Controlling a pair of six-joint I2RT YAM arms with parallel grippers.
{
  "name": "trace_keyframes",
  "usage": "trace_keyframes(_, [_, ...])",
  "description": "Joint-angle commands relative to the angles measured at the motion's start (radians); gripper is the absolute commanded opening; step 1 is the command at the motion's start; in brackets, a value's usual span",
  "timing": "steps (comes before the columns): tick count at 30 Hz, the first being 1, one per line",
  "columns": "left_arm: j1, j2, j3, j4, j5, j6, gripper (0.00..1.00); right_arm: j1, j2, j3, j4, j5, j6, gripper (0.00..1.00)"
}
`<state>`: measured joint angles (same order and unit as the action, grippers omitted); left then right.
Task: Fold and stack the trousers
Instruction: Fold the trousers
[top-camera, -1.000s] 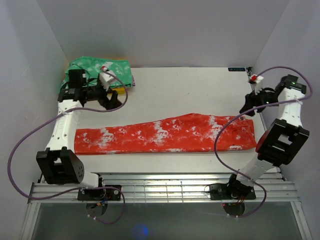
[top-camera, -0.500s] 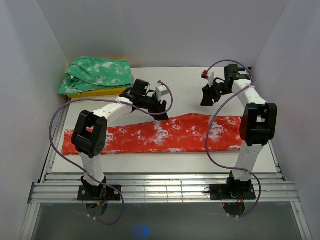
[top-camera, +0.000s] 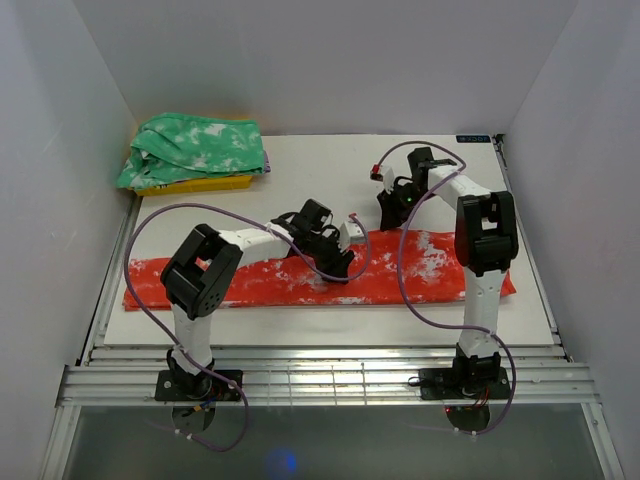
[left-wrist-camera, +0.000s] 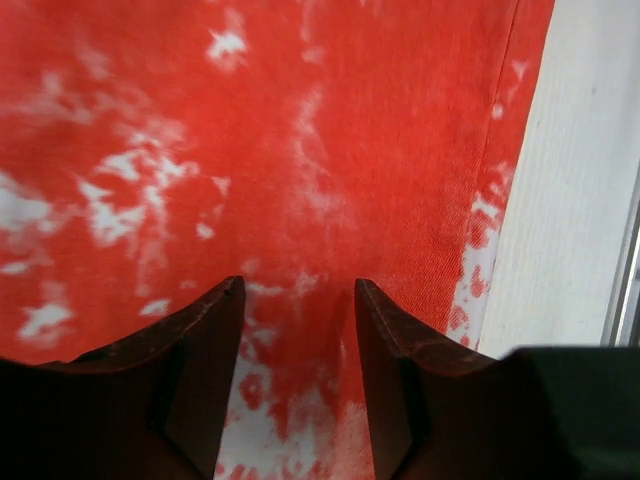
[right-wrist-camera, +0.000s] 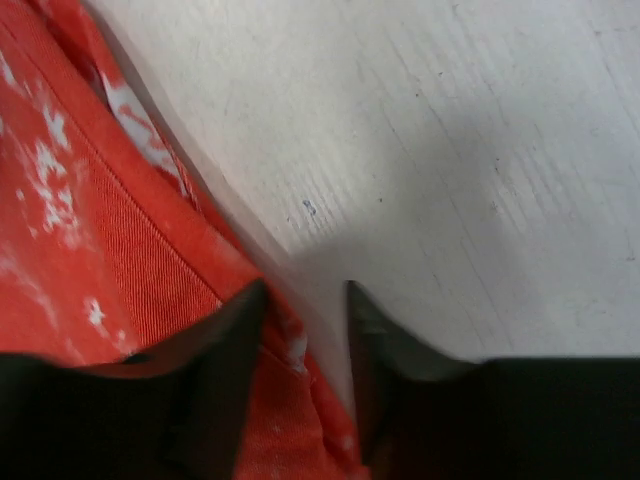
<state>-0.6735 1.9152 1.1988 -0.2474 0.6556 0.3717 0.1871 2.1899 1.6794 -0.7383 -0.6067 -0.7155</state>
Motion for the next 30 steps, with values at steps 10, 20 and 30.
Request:
trace_keyframes(10, [-0.024,-0.031,-0.146,-0.026,-0.059,0.076,0.45,-0.003,-0.232,-0.04,-0.036,-0.123,-0.07,0.08])
trace_keyframes(20, [-0.057,-0.07,-0.251,-0.065,-0.077,0.182,0.29,-0.021,-0.22,-0.031,0.076,-0.058,-0.042,0.08])
trace_keyframes(30, [-0.063,-0.041,-0.237,-0.069,-0.073,0.177,0.34,-0.006,0.045,0.163,-0.219,-0.09,-0.041,0.71])
